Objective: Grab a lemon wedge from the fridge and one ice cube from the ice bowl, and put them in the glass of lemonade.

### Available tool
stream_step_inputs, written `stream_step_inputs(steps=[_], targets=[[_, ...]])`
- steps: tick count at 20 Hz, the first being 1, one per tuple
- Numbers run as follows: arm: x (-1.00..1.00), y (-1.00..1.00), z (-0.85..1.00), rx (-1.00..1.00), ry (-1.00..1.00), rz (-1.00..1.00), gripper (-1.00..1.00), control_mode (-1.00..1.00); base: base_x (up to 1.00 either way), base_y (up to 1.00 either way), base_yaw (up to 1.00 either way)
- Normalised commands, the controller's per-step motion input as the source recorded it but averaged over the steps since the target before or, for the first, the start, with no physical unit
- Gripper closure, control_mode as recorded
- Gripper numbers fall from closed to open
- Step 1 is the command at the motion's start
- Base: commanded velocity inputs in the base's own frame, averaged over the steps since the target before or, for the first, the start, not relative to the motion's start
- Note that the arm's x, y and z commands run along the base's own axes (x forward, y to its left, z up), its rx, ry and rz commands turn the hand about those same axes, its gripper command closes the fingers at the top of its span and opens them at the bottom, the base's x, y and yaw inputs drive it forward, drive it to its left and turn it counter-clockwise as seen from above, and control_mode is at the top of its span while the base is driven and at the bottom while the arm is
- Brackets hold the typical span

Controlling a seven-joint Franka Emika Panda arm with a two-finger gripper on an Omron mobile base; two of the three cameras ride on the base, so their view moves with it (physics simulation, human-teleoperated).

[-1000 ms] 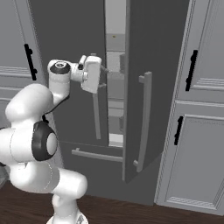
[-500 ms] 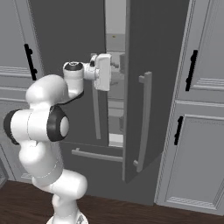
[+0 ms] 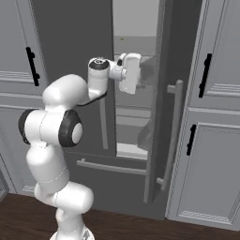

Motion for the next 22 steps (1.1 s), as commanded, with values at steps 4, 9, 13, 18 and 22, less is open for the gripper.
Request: stream_step_inputs(steps=[4, 9, 13, 18, 22], targets=[[-0.42, -1.00, 0.09, 0.14, 0.00, -0.07, -1.00, -1.00, 0.00, 0.00, 0.00], [-0.53, -0.59, 0.00, 0.11, 0.00, -0.03, -1.00, -1.00, 0.00, 0.00, 0.00], [-0.54, 0.38, 0.10, 0.00, -0.04, 0.00, -1.00, -1.00, 0.00, 0.00, 0.00], [-0.38, 0.90, 0.18, 0.07, -0.27, 0.13, -1.00, -1.00, 0.00, 0.00, 0.00], [-0.40, 0.43, -0.36, 0.55, -0.43, 0.24, -1.00, -1.00, 0.00, 0.00, 0.00]])
